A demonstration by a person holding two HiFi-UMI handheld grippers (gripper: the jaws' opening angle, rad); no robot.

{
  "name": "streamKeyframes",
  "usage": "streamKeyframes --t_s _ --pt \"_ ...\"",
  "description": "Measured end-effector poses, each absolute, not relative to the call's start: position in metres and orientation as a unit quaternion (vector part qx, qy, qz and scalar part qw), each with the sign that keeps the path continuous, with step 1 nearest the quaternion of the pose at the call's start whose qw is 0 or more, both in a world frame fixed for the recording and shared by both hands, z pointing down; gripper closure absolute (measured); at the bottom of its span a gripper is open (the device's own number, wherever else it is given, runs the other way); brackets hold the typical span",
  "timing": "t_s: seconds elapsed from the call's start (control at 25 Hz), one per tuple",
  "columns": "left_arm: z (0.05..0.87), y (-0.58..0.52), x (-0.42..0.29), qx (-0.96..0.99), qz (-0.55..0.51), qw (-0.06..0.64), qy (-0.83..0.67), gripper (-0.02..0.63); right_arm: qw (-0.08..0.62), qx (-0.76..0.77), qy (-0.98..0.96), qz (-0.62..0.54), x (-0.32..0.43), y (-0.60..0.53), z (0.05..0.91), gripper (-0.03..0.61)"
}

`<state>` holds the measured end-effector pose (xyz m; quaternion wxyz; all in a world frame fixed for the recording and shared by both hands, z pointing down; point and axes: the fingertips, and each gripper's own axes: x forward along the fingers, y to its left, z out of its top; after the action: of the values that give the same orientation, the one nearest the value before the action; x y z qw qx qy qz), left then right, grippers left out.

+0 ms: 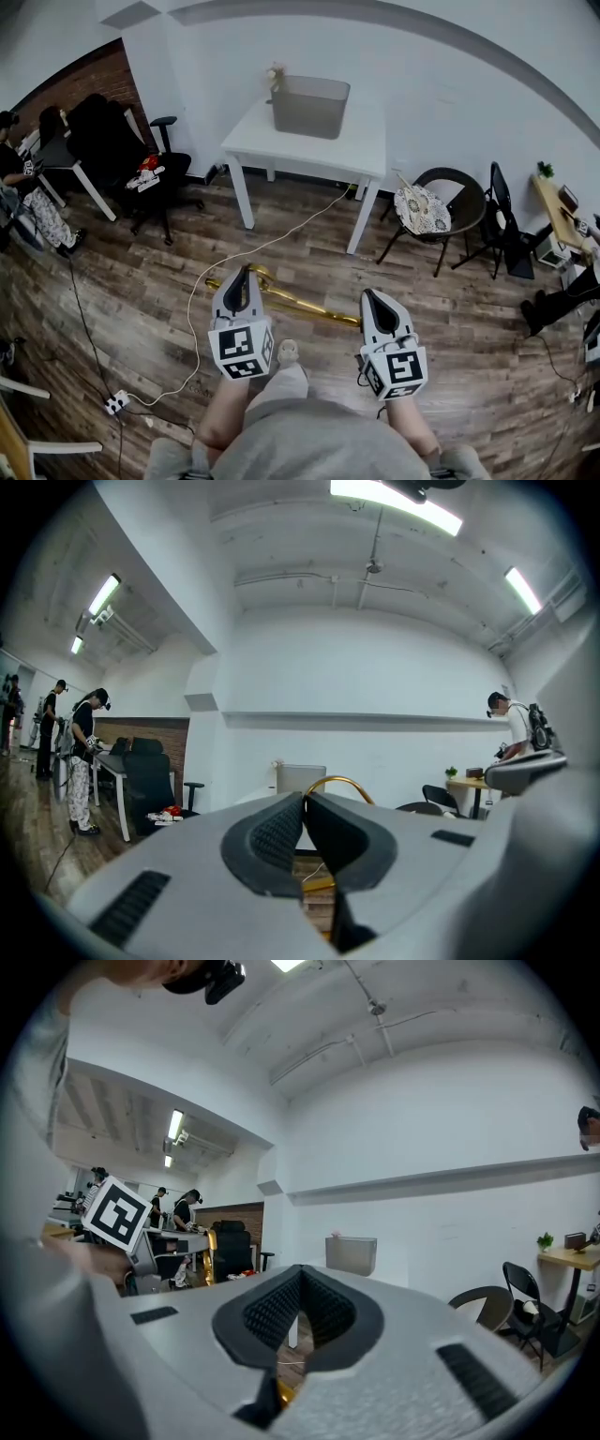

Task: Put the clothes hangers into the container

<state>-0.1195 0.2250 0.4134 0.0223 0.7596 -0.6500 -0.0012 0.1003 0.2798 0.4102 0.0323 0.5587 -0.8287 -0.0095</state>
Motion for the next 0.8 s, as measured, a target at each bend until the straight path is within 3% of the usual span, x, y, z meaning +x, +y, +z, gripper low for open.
streamKeyframes --t_s 0.8 --pt "0.391 0.021 -0.144 0.775 -0.003 0.022 -0.631 0.597 0.031 0.572 -0.819 -0.015 0.070 0.085 0.386 0.577"
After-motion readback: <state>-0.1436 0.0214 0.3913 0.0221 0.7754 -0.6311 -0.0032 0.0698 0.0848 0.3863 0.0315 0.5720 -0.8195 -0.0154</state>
